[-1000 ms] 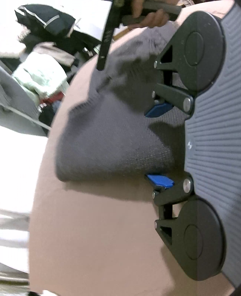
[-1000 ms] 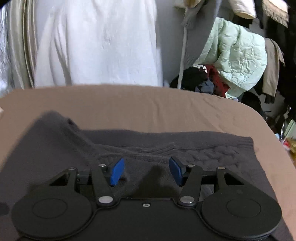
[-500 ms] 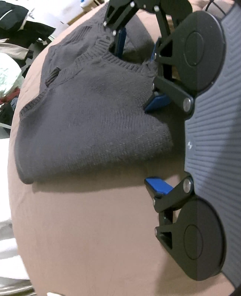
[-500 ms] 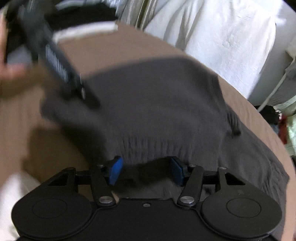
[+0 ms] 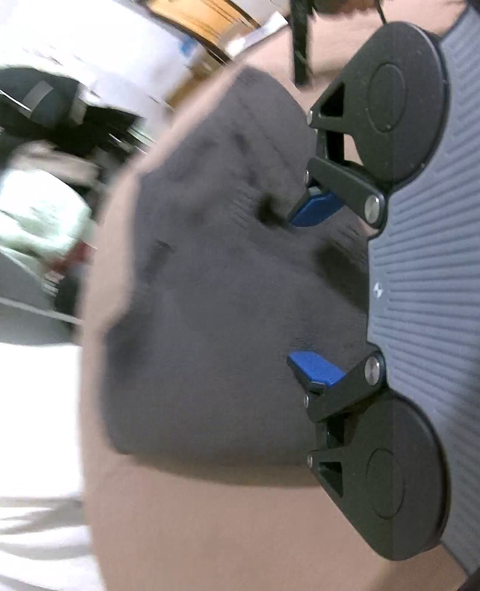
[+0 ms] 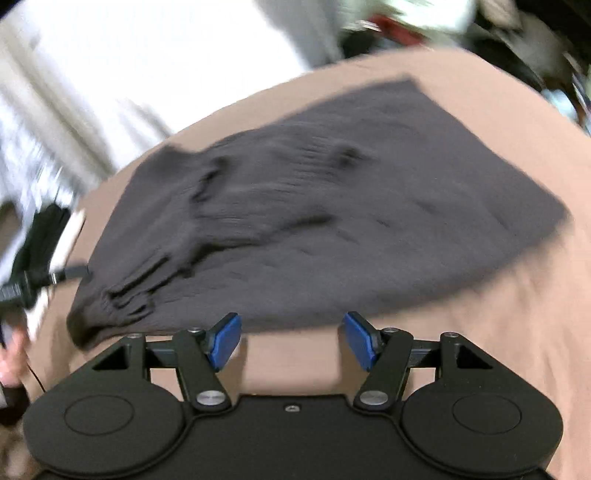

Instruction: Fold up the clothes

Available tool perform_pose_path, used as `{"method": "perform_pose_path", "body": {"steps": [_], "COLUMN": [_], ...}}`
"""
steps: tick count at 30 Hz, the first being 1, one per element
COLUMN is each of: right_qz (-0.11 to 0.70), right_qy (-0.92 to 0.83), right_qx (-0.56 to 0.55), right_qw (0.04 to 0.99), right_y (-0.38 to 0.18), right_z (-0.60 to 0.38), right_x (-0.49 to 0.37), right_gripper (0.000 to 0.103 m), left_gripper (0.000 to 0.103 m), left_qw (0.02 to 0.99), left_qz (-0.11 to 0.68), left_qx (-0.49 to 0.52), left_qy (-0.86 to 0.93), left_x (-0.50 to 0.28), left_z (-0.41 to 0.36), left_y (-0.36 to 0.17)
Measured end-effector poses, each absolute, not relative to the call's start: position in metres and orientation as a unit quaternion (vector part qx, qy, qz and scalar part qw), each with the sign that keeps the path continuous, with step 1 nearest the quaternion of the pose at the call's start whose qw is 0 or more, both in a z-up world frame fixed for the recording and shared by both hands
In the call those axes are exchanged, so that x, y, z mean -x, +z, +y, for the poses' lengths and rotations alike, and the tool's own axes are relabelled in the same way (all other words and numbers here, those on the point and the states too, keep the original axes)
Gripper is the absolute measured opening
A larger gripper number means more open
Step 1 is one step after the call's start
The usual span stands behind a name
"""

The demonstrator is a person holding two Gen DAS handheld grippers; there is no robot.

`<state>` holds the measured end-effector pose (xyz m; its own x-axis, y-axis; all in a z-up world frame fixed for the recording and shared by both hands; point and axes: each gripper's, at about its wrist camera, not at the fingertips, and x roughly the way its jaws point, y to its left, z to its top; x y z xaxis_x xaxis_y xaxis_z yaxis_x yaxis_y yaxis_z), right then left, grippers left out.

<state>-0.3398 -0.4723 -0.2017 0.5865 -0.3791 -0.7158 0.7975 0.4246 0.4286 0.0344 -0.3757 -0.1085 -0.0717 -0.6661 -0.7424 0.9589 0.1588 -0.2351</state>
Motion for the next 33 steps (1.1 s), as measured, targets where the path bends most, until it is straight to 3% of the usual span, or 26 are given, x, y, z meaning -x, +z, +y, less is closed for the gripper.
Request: {"method": "perform_pose_path", "body": {"steps": [5, 7, 9, 14, 15, 16, 17, 18, 23, 28, 30, 33], "right_qz": [0.231, 0.198, 0.164, 0.131, 0.136, 0.143, 0.160, 0.182, 0.187, 0.213, 0.223, 0.279], "right_qy": [-0.440, -0.448, -0.454, -0.487, -0.490, -0.493, -0.494, -0.493, -0.462, -0.314, -0.213, -0.085], "right_qx": [-0.387, -0.398, -0.401, -0.416, -0.404, -0.387, -0.368, -0.350, -0.233, -0.090, -0.068, -0.050], "right_qw": [0.777, 0.776, 0.779, 0.757, 0.761, 0.766, 0.771, 0.775, 0.835, 0.921, 0.949, 0.955], "right_y": [-0.228, -0.235, -0.238, -0.247, -0.244, -0.240, -0.234, -0.228, -0.160, -0.078, -0.069, -0.099], "right_z": [-0.487, -0.498, -0.513, -0.558, -0.566, -0.572, -0.577, -0.582, -0.581, -0.539, -0.510, -0.472], "right_x": [0.363, 0.371, 0.372, 0.362, 0.355, 0.348, 0.340, 0.332, 0.270, 0.155, 0.111, 0.054], "right_gripper": [0.068, 0.071, 0.082, 0.086, 0.080, 0.068, 0.023, 0.015, 0.015, 0.015, 0.015, 0.014], "left_gripper": [0.075, 0.075, 0.074, 0.074, 0.074, 0.074, 0.074, 0.074, 0.071, 0.071, 0.071, 0.071], "left_qw": [0.672, 0.671, 0.670, 0.673, 0.675, 0.680, 0.685, 0.688, 0.666, 0.669, 0.669, 0.664], "left_qz": [0.374, 0.369, 0.373, 0.393, 0.394, 0.394, 0.395, 0.400, 0.469, 0.476, 0.475, 0.489], "left_qx": [-0.254, -0.239, -0.213, -0.128, -0.115, -0.109, -0.104, -0.097, 0.006, 0.084, 0.107, 0.119], "left_qy": [-0.587, -0.597, -0.605, -0.614, -0.613, -0.608, -0.603, -0.598, -0.580, -0.564, -0.562, -0.553], "left_x": [-0.015, -0.016, -0.022, -0.044, -0.050, -0.056, -0.063, -0.071, -0.123, -0.166, -0.178, -0.191], "left_z": [-0.399, -0.393, -0.388, -0.386, -0.385, -0.384, -0.382, -0.380, -0.361, -0.332, -0.320, -0.316], "left_y": [-0.115, -0.111, -0.106, -0.089, -0.085, -0.083, -0.081, -0.081, -0.086, -0.077, -0.074, -0.086]}}
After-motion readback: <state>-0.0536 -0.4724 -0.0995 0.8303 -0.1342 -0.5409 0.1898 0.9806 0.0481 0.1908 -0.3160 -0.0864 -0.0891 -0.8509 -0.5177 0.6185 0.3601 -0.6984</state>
